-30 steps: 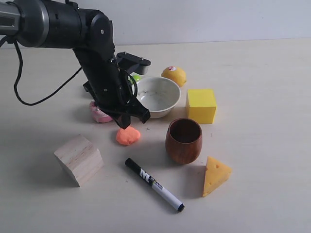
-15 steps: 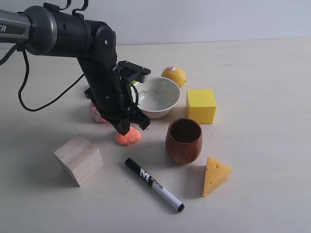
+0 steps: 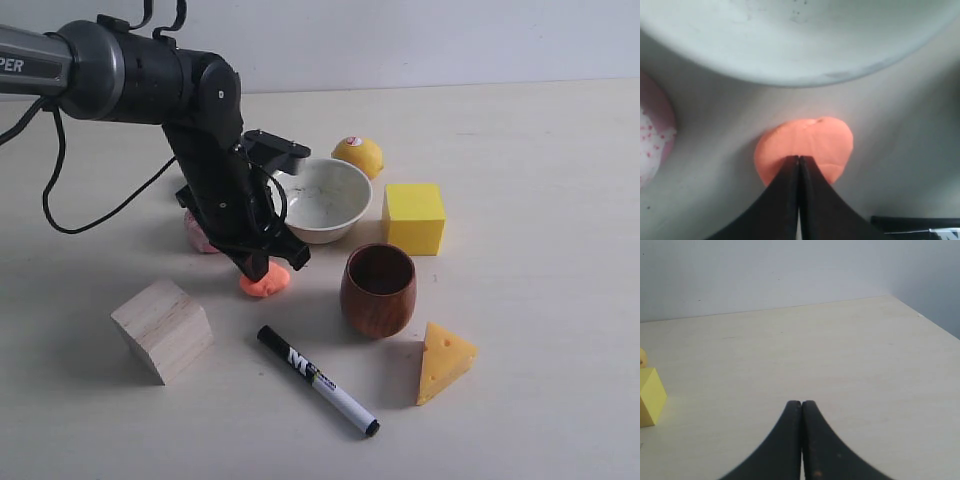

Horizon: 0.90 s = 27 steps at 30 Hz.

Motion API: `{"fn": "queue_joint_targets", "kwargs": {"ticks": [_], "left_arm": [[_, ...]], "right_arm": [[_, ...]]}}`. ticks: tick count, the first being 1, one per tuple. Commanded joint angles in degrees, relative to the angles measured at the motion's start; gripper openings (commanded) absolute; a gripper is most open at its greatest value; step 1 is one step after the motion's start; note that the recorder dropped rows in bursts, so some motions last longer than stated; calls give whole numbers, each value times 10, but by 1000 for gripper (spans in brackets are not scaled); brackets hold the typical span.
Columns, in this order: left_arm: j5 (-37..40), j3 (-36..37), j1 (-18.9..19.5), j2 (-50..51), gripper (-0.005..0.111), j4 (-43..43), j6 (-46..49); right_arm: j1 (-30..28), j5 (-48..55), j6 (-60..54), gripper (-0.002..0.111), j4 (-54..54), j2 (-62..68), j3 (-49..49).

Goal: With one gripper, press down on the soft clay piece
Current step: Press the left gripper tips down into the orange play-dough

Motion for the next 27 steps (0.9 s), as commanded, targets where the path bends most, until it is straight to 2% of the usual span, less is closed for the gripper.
{"fn": "queue_joint_targets", "kwargs": {"ticks": [1, 27], "left_arm": [[-12, 2, -5, 4, 0, -11, -1], [-10, 2, -13, 49, 0, -8, -1]], "right_arm": [[0, -3, 0, 0, -2, -3, 3], [0, -3, 0, 0, -2, -3, 3]]}}
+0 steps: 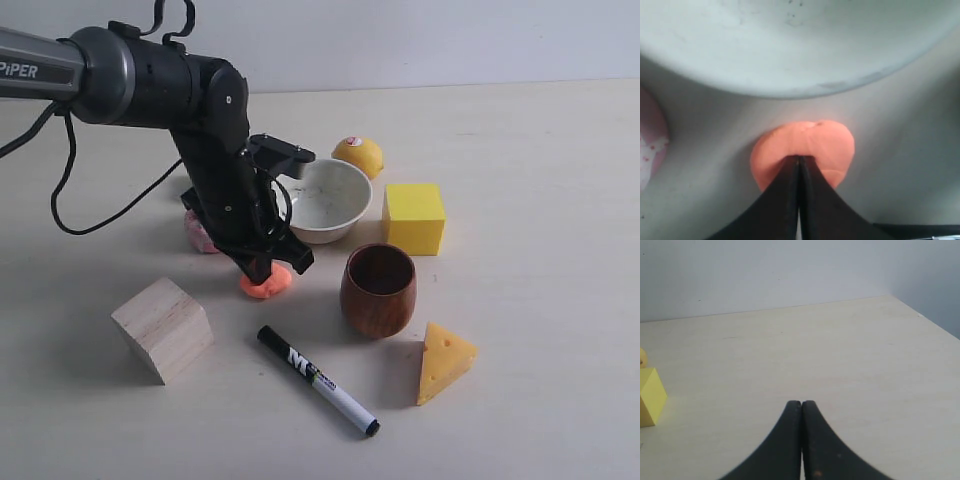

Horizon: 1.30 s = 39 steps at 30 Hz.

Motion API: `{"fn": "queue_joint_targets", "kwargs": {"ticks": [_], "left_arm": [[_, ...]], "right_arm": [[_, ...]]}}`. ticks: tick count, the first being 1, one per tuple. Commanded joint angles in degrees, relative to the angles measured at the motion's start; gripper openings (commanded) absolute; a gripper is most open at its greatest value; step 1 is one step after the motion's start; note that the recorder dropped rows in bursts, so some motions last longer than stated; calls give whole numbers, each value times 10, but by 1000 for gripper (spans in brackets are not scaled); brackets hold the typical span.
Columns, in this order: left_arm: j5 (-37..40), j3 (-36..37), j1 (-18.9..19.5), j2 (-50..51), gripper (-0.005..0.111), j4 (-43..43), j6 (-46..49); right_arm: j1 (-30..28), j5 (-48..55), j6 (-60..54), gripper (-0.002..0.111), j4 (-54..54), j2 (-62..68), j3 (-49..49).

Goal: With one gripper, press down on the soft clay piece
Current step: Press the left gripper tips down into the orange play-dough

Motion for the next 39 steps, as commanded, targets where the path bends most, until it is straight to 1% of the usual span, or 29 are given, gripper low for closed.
{"fn": "queue_joint_targets", "kwargs": {"ticks": [1, 20, 24, 39], "left_arm": [[-11, 8, -6, 31, 0, -11, -1], [-8, 8, -6, 50, 0, -15, -2], [3, 8, -6, 59, 0, -19, -1], [4, 8, -6, 58, 0, -19, 0]], "right_arm": [[0, -3, 0, 0, -2, -3, 3], [0, -3, 0, 0, -2, -3, 3], [0, -3, 0, 0, -2, -3, 3], [0, -3, 0, 0, -2, -3, 3]]}}
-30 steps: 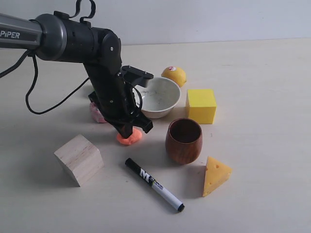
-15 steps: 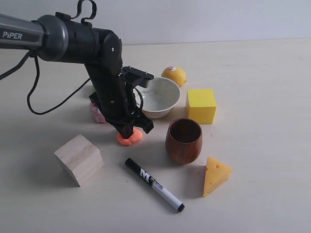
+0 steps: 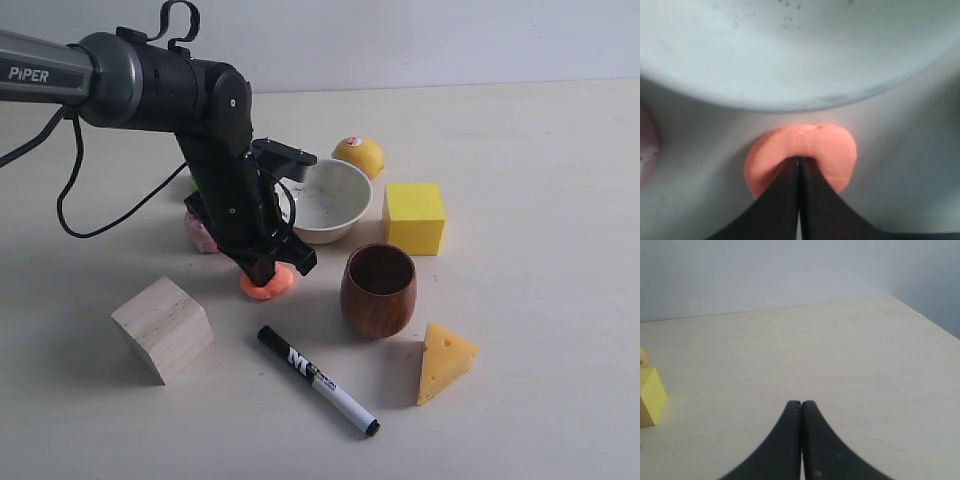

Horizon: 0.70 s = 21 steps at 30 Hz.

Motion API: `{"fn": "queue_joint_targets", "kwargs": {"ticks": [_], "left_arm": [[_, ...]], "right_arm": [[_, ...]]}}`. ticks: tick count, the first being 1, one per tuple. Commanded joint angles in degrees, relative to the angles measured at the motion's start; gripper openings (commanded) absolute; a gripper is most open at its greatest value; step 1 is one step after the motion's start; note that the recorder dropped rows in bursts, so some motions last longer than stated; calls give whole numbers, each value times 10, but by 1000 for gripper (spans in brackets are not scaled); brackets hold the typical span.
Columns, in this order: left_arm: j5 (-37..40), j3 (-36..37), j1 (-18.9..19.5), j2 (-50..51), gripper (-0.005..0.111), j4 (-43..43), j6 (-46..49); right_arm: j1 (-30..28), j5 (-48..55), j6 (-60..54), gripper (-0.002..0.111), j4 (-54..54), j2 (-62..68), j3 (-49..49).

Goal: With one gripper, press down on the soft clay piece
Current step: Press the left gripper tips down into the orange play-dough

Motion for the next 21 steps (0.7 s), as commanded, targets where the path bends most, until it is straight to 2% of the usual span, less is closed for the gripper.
{"fn": "queue_joint_targets", "kwargs": {"ticks": [1, 21], "left_arm": [[-1, 14, -6, 37, 0, -11, 0], [12, 14, -6, 37, 0, -1, 0]], "right_arm": [[0, -3, 0, 0, -2, -3, 3], [0, -3, 0, 0, -2, -3, 3]]}}
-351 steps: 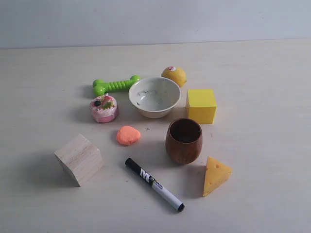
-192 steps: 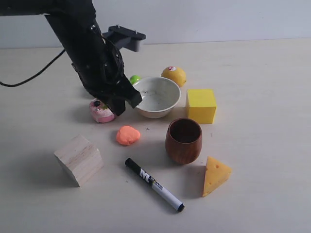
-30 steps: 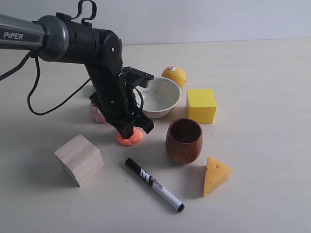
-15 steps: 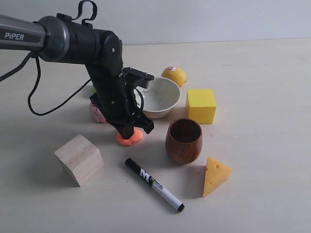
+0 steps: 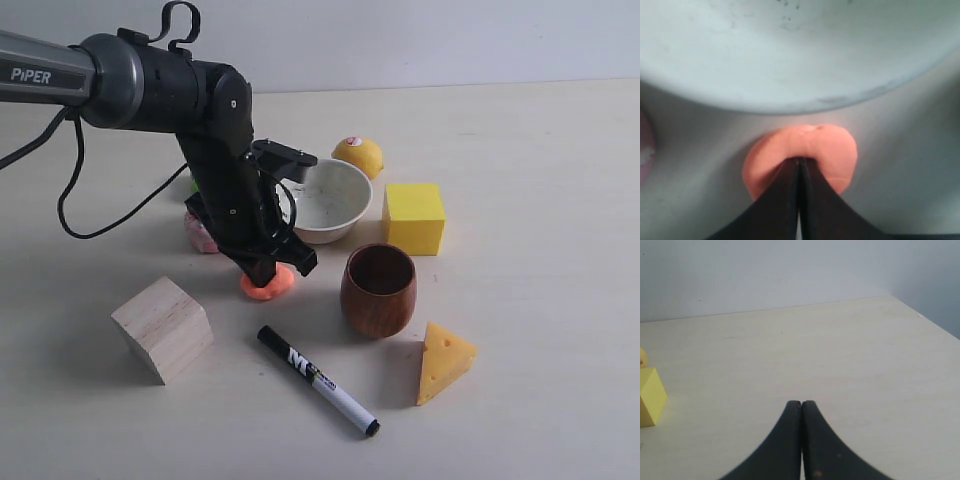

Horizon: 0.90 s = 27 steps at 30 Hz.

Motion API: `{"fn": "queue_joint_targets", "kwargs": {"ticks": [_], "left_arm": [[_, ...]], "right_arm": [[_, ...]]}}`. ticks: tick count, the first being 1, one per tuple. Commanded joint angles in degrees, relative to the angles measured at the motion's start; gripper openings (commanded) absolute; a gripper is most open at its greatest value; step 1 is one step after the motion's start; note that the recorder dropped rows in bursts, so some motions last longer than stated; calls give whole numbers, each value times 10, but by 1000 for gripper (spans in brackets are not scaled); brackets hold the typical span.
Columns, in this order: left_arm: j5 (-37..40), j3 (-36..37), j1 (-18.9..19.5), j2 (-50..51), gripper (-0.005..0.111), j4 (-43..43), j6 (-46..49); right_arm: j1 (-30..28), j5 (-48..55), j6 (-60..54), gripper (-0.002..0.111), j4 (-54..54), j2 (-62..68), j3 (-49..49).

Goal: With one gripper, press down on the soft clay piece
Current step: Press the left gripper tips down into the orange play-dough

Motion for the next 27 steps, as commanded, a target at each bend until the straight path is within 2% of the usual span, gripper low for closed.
{"fn": "queue_joint_targets", "kwargs": {"ticks": [1, 27], "left_arm": [[9, 15, -6, 35, 0, 0, -1], [-3, 15, -6, -7, 0, 4, -4]], "right_arm": [[0, -3, 0, 0, -2, -3, 3], [0, -3, 0, 0, -2, -3, 3]]}}
